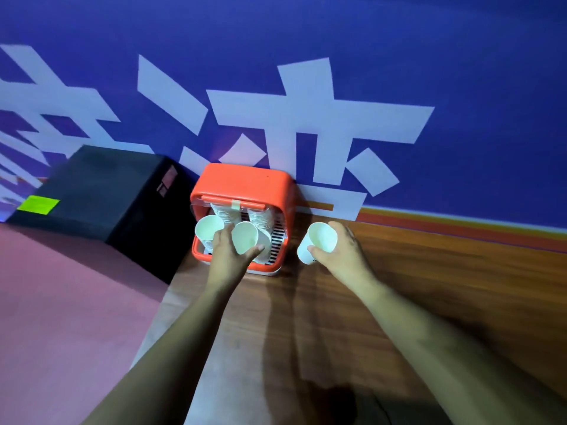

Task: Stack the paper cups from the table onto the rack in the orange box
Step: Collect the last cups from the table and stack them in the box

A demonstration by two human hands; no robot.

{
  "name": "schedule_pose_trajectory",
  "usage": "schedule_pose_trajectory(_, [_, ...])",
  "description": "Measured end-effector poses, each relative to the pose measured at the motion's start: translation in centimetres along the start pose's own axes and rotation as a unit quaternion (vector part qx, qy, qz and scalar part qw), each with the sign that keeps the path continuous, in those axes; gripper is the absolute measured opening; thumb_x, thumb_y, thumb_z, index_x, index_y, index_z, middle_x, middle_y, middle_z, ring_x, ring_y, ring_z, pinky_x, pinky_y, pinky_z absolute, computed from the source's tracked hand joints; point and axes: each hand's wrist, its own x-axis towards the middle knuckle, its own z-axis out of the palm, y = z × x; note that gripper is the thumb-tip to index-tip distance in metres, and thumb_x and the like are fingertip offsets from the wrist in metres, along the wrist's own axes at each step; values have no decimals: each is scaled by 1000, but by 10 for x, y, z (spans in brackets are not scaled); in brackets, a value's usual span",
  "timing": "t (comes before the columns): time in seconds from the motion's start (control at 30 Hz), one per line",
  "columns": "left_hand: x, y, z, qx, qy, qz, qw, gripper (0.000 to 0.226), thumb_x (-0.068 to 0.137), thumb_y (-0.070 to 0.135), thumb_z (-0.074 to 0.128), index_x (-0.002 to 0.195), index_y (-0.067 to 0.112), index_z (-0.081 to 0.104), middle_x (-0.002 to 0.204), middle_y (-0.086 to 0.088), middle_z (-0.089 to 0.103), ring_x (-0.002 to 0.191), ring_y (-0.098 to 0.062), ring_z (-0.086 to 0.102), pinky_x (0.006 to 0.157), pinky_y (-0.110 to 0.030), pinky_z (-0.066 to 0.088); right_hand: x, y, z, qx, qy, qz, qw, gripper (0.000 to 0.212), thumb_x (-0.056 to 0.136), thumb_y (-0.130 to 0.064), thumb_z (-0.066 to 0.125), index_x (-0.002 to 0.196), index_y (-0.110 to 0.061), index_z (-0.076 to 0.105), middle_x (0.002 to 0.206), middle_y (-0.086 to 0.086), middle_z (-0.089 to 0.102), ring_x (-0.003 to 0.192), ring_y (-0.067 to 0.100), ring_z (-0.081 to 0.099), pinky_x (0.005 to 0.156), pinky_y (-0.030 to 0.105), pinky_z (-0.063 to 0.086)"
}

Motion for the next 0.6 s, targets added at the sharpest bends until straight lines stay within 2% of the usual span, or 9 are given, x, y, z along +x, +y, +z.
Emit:
schedule_pose_trajectory(0.13, [21,-12,9,3,-23,35,999,82,75,27,87,142,5,46,134,-14,49,130,-26,42,99,-21,28,0,-6,19,-7,8,23,1000,73,74,-32,81,137,-18,47,136,0,48,122,19,48,100,31,42])
schedule_pose_trajectory(0.27, [44,-27,18,35,-74,40,996,86,73,28,88,142,5,44,143,-17,43,135,-32,42,111,-37,35,2,-12,33,-28,26,54,998,76,74,-33,81,139,-21,45,137,-2,47,122,19,47,97,30,42])
schedule_pose_trajectory(0.33, [51,-32,24,58,-99,51,992,86,73,30,88,143,5,43,147,-17,40,134,-35,43,111,-41,37,2,-13,40,-29,38,55,997,75,73,-32,82,138,-20,46,136,-1,48,121,19,47,94,27,40])
schedule_pose_trajectory(0.5, [61,-48,39,94,-150,46,983,89,74,26,87,146,4,40,143,-15,44,129,-35,48,108,-37,36,3,-14,57,-19,54,40,998,72,72,-28,82,135,-17,49,133,-1,49,119,17,47,94,22,36])
schedule_pose_trajectory(0.6, [63,-57,43,83,-173,45,980,96,70,22,89,149,5,37,146,-14,44,133,-35,46,109,-36,34,6,-18,68,-28,47,40,998,74,72,-31,82,136,-22,47,133,-3,48,117,15,47,95,28,42])
